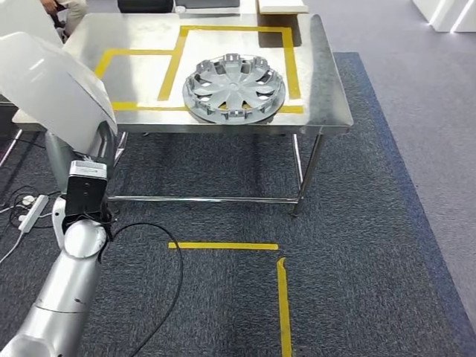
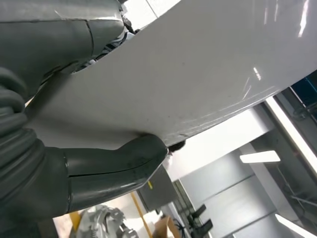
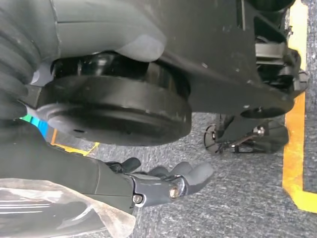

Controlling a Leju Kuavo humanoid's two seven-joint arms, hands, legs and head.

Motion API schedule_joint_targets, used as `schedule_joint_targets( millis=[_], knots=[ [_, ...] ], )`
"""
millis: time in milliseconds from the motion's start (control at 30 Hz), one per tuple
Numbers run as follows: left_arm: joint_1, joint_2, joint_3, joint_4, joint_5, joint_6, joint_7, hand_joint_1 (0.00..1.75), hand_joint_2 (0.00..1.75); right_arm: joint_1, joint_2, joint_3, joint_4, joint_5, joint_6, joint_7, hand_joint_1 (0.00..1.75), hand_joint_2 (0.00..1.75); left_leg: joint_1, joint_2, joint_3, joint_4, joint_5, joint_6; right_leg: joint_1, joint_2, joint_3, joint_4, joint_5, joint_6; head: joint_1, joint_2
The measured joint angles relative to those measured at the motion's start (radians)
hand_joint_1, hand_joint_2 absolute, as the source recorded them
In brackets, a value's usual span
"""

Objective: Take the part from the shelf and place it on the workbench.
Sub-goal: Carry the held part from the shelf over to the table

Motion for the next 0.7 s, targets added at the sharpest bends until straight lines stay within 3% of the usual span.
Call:
schedule_joint_targets(
  millis=[33, 67, 100, 167, 200, 267, 300, 367, 433, 467, 600, 633, 700],
  knots=[
    [0.002, 0.001, 0.0, 0.0, 0.0, 0.0, 0.0, 1.75, 1.75, -0.001, 0.001, 0.0, 0.0, -0.002, 0.001, 0.0, 0.0, 1.75, 0.003, -0.011, -0.003, -0.002, 0.003, -0.007, 0.0, -0.011, 0.007, -0.007, -0.001, -0.004, 0.0, 0.0],
    [0.005, 0.002, 0.0, 0.0, 0.0, 0.0, 0.0, 1.75, 1.75, 0.0, 0.002, 0.0, 0.001, -0.005, 0.002, 0.0, 0.0, 1.75, 0.003, -0.004, -0.004, 0.0, 0.002, -0.014, 0.0, -0.022, 0.012, -0.012, 0.001, -0.009, 0.0, 0.0],
    [0.005, 0.003, -0.001, 0.0, 0.0, 0.0, 0.0, 1.75, 1.75, 0.0, 0.003, -0.001, 0.001, -0.009, 0.003, -0.001, 0.0, 1.75, 0.001, 0.017, -0.009, 0.012, -0.006, -0.021, -0.002, -0.033, 0.019, -0.018, 0.003, -0.014, -0.003, 0.0],
    [0.006, 0.003, -0.002, 0.0, 0.0, 0.0, 0.0, 1.75, 1.75, 0.004, 0.004, -0.003, 0.001, -0.018, 0.01, 0.002, 0.0, 1.75, -0.002, 0.083, -0.046, 0.097, -0.052, -0.032, -0.003, -0.057, 0.031, -0.025, 0.002, -0.023, -0.01, 0.0],
    [0.007, 0.003, -0.002, 0.001, 0.0, 0.0, 0.0, 1.75, 1.75, 0.005, 0.004, -0.005, 0.001, -0.024, 0.014, 0.006, 0.0, 1.75, 0.001, 0.105, -0.075, 0.161, -0.081, -0.038, -0.002, -0.067, 0.034, -0.025, -0.001, -0.025, -0.012, 0.0],
    [0.01, 0.002, -0.003, 0.003, 0.0, -0.002, 0.0, 1.75, 1.75, 0.005, 0.004, -0.01, 0.001, -0.035, 0.018, 0.013, 0.0, 1.75, 0.009, 0.118, -0.121, 0.258, -0.111, -0.046, -0.002, -0.085, 0.038, -0.025, -0.005, -0.027, -0.013, 0.0],
    [0.012, 0.003, -0.004, 0.003, 0.0, -0.003, 0.001, 1.75, 1.75, 0.005, 0.004, -0.013, 0.001, -0.038, 0.017, 0.014, 0.0, 1.75, 0.013, 0.119, -0.122, 0.258, -0.099, -0.048, -0.002, -0.091, 0.04, -0.024, -0.008, -0.026, -0.013, 0.0],
    [0.013, 0.004, -0.004, 0.004, 0.001, -0.012, 0.002, 1.75, 1.75, 0.006, 0.004, -0.017, 0.001, -0.04, 0.016, 0.013, 0.0, 1.75, 0.018, 0.123, -0.07, 0.154, -0.031, -0.05, -0.003, -0.1, 0.049, -0.024, -0.016, -0.02, -0.013, 0.0],
    [0.012, 0.008, -0.005, 0.004, 0.006, -0.029, 0.003, 1.75, 1.75, 0.006, 0.004, -0.019, 0.001, -0.04, 0.021, 0.013, 0.0, 1.75, 0.015, 0.131, -0.012, 0.038, 0.007, -0.045, 0.0, -0.105, 0.053, -0.022, -0.025, -0.011, -0.013, 0.0],
    [0.012, 0.009, -0.006, 0.004, 0.008, -0.038, 0.003, 1.75, 1.75, 0.006, 0.004, -0.019, 0.001, -0.04, 0.023, 0.014, 0.0, 1.75, 0.012, 0.134, 0.0, 0.01, 0.008, -0.04, 0.002, -0.107, 0.052, -0.022, -0.028, -0.006, -0.012, 0.0],
    [0.014, 0.017, -0.01, 0.005, 0.017, -0.07, 0.004, 1.75, 1.75, 0.006, 0.004, -0.022, 0.001, -0.041, 0.041, 0.025, 0.0, 1.75, 0.01, 0.131, 0.009, -0.005, -0.008, -0.011, 0.001, -0.107, 0.051, -0.018, -0.044, 0.017, -0.01, 0.0],
    [0.013, 0.018, -0.012, 0.005, 0.019, -0.077, 0.004, 1.75, 1.75, 0.005, 0.004, -0.024, 0.001, -0.042, 0.045, 0.028, 0.0, 1.75, 0.012, 0.13, 0.013, -0.008, -0.009, -0.005, 0.001, -0.102, 0.036, 0.013, -0.062, 0.02, -0.008, 0.0],
    [0.011, 0.019, -0.018, 0.006, 0.023, -0.09, 0.004, 1.75, 1.75, 0.001, 0.004, -0.025, 0.001, -0.043, 0.049, 0.031, 0.0, 1.75, 0.011, 0.129, 0.017, -0.01, -0.012, 0.004, 0.004, -0.092, -0.028, 0.132, -0.112, 0.021, -0.003, 0.0]
  ],
)
